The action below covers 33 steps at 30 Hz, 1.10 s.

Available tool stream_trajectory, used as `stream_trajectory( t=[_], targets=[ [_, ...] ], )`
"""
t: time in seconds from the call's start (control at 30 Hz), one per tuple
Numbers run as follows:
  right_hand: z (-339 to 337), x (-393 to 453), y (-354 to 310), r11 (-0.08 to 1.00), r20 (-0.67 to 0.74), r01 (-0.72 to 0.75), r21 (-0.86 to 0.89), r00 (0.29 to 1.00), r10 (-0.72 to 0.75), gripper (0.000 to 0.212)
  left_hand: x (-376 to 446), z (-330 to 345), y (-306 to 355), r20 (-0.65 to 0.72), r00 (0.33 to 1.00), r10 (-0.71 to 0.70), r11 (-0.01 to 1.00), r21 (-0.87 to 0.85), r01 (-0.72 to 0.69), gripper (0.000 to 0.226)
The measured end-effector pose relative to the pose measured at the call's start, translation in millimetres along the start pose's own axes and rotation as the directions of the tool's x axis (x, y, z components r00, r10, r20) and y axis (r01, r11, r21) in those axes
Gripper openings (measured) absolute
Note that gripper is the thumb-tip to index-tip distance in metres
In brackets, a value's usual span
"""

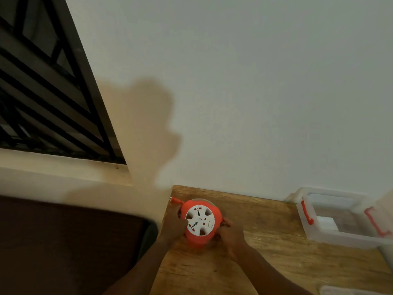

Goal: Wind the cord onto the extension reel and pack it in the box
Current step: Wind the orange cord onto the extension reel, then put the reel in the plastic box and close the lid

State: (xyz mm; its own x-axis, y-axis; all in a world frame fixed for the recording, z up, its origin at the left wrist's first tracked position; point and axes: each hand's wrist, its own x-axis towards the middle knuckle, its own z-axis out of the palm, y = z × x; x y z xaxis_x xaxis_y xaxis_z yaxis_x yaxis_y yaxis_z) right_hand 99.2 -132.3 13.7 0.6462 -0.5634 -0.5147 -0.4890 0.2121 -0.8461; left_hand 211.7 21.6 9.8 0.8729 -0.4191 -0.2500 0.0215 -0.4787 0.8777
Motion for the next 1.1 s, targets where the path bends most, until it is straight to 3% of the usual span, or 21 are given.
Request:
stream_trajectory(
  t=[0.13,0.4,0.53,0.63,0.7,0.77,0.93,1.1],
  targets=[
    [11.3,2.1,8.7,1.000,-0.044,0.015,0.007,0.999,-0.014,0.031,2.1,9.9,-11.7,-0.008,1.000,-0.007,0.999,0.042,0.007,0.042],
    [13.0,0.8,10.3,0.999,-0.033,0.019,-0.049,0.999,-0.020,0.050,-5.9,17.6,-22.0,0.014,1.000,0.005,0.996,0.094,-0.006,0.048],
    [3.6,-7.8,16.7,0.995,-0.045,0.059,-0.082,0.997,-0.063,0.036,-13.7,29.0,-24.1,0.022,0.999,0.027,0.983,0.180,-0.031,0.061],
    [-12.1,-18.9,32.3,0.994,-0.110,0.055,-0.097,0.992,-0.065,0.045,-18.7,38.1,-21.2,-0.002,0.992,0.122,0.950,0.291,-0.117,0.068],
    [-31.0,-27.8,47.3,0.998,-0.182,-0.024,-0.050,0.983,0.015,0.064,-22.3,46.6,-12.9,-0.006,0.981,0.193,0.926,0.333,-0.180,0.064],
    [-50.4,-34.2,58.4,0.998,-0.241,-0.047,-0.043,0.970,0.036,0.066,-23.6,56.4,-2.5,0.001,0.962,0.273,0.902,0.346,-0.257,0.058],
    [-112.0,-57.8,66.3,0.998,-0.367,-0.047,0.029,0.929,0.054,0.070,-33.2,105.0,42.7,0.160,0.909,0.385,0.875,0.250,-0.414,0.061],
    [-187.6,-85.7,68.3,0.990,-0.511,0.060,0.125,0.860,0.012,0.064,-43.0,165.3,103.7,0.315,0.884,0.345,0.921,0.069,-0.383,0.053]
  ],
)
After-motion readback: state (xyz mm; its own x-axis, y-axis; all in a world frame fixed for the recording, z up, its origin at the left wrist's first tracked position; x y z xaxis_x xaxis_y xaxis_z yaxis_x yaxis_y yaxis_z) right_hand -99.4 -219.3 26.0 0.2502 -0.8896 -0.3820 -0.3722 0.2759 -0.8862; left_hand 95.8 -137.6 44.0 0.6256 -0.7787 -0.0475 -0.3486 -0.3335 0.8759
